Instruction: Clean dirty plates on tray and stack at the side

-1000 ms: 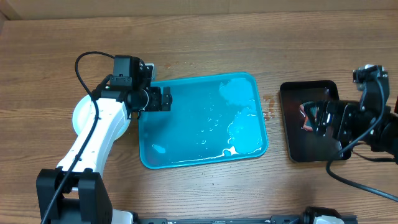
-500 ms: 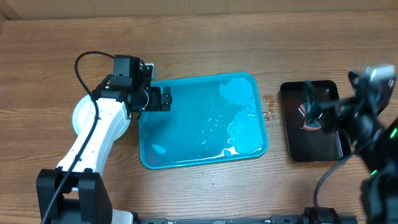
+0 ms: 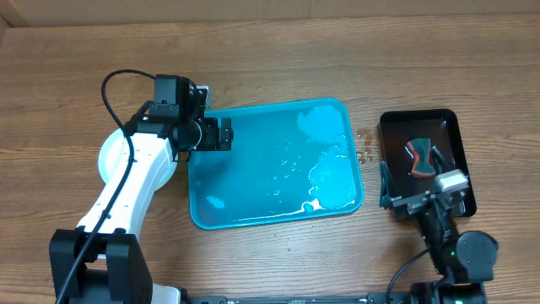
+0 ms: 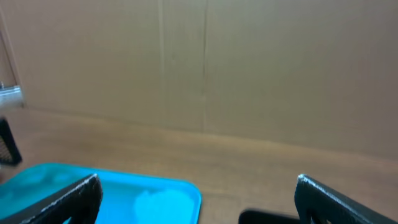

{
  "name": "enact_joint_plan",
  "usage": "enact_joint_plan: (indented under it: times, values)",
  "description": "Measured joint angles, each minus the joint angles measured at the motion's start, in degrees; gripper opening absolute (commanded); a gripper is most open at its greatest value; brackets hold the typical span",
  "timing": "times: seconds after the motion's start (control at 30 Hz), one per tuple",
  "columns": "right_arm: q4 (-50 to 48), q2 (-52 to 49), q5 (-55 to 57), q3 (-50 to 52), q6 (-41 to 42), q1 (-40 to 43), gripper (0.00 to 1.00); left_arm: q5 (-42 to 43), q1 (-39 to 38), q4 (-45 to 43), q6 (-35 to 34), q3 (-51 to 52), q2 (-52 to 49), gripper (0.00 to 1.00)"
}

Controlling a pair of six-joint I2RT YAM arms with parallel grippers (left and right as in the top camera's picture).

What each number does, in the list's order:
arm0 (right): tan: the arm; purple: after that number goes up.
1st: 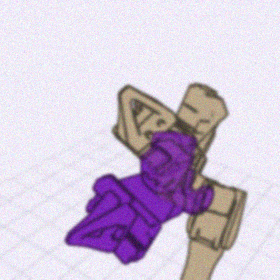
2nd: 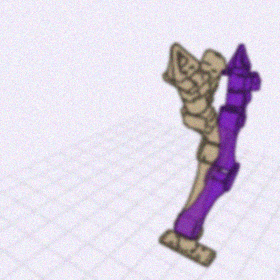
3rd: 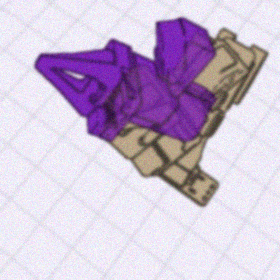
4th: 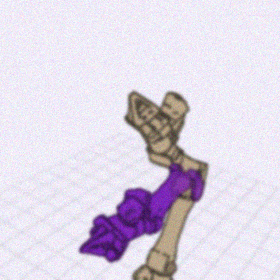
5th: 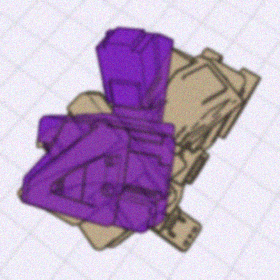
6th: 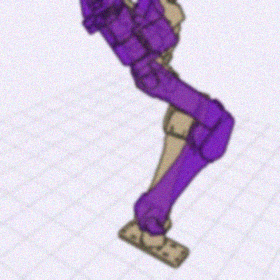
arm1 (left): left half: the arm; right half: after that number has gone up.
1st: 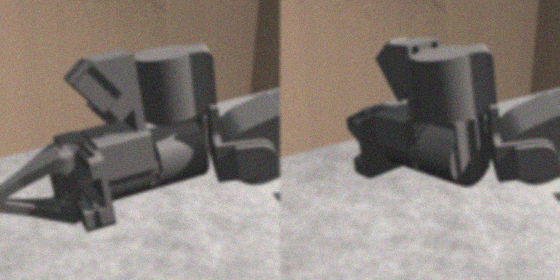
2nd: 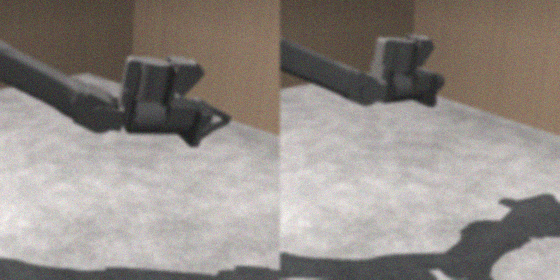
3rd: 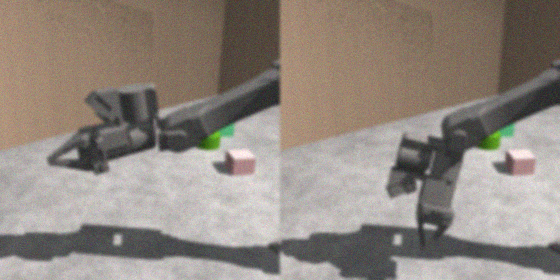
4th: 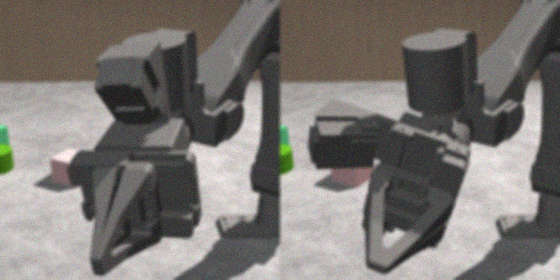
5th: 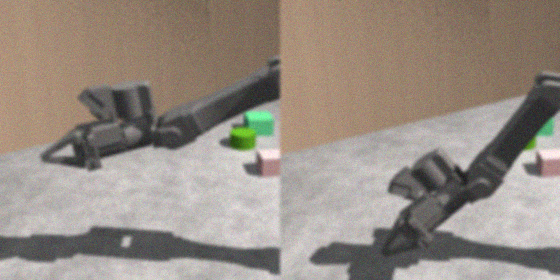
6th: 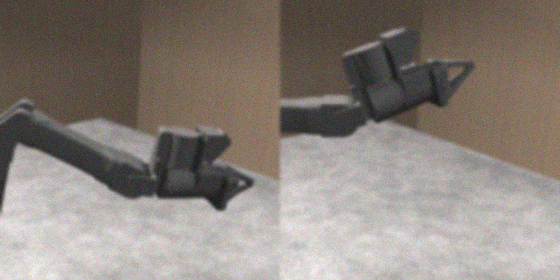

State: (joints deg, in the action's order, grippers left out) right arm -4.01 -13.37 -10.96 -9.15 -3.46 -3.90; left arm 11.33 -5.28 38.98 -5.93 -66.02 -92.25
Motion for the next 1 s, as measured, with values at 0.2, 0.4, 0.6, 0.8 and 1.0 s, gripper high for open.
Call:
enact_joint_plan:
  times: [0.2,0.4,0.6,0.8,1.0]
  values:
    - [-1.01,7.37,1.22,7.43,0.02,-0.83,1.00,0.00,0.00,0.00,0.02,0.00,0.00,1.00]
    - [4.22,12.57,2.64,8.09,0.02,-1.07,1.00,-0.02,0.00,0.00,0.00,0.00,0.00,1.00]
    - [8.33,12.68,2.86,8.09,1.14,-1.09,1.00,0.00,0.00,0.00,0.02,0.00,0.00,1.00]
    - [8.33,12.68,2.86,8.09,1.81,-1.07,1.00,0.00,0.00,0.00,0.00,0.00,0.00,1.00]
    - [8.31,12.68,2.86,8.09,1.97,-1.07,1.00,0.00,0.00,0.00,0.02,0.00,0.00,1.00]
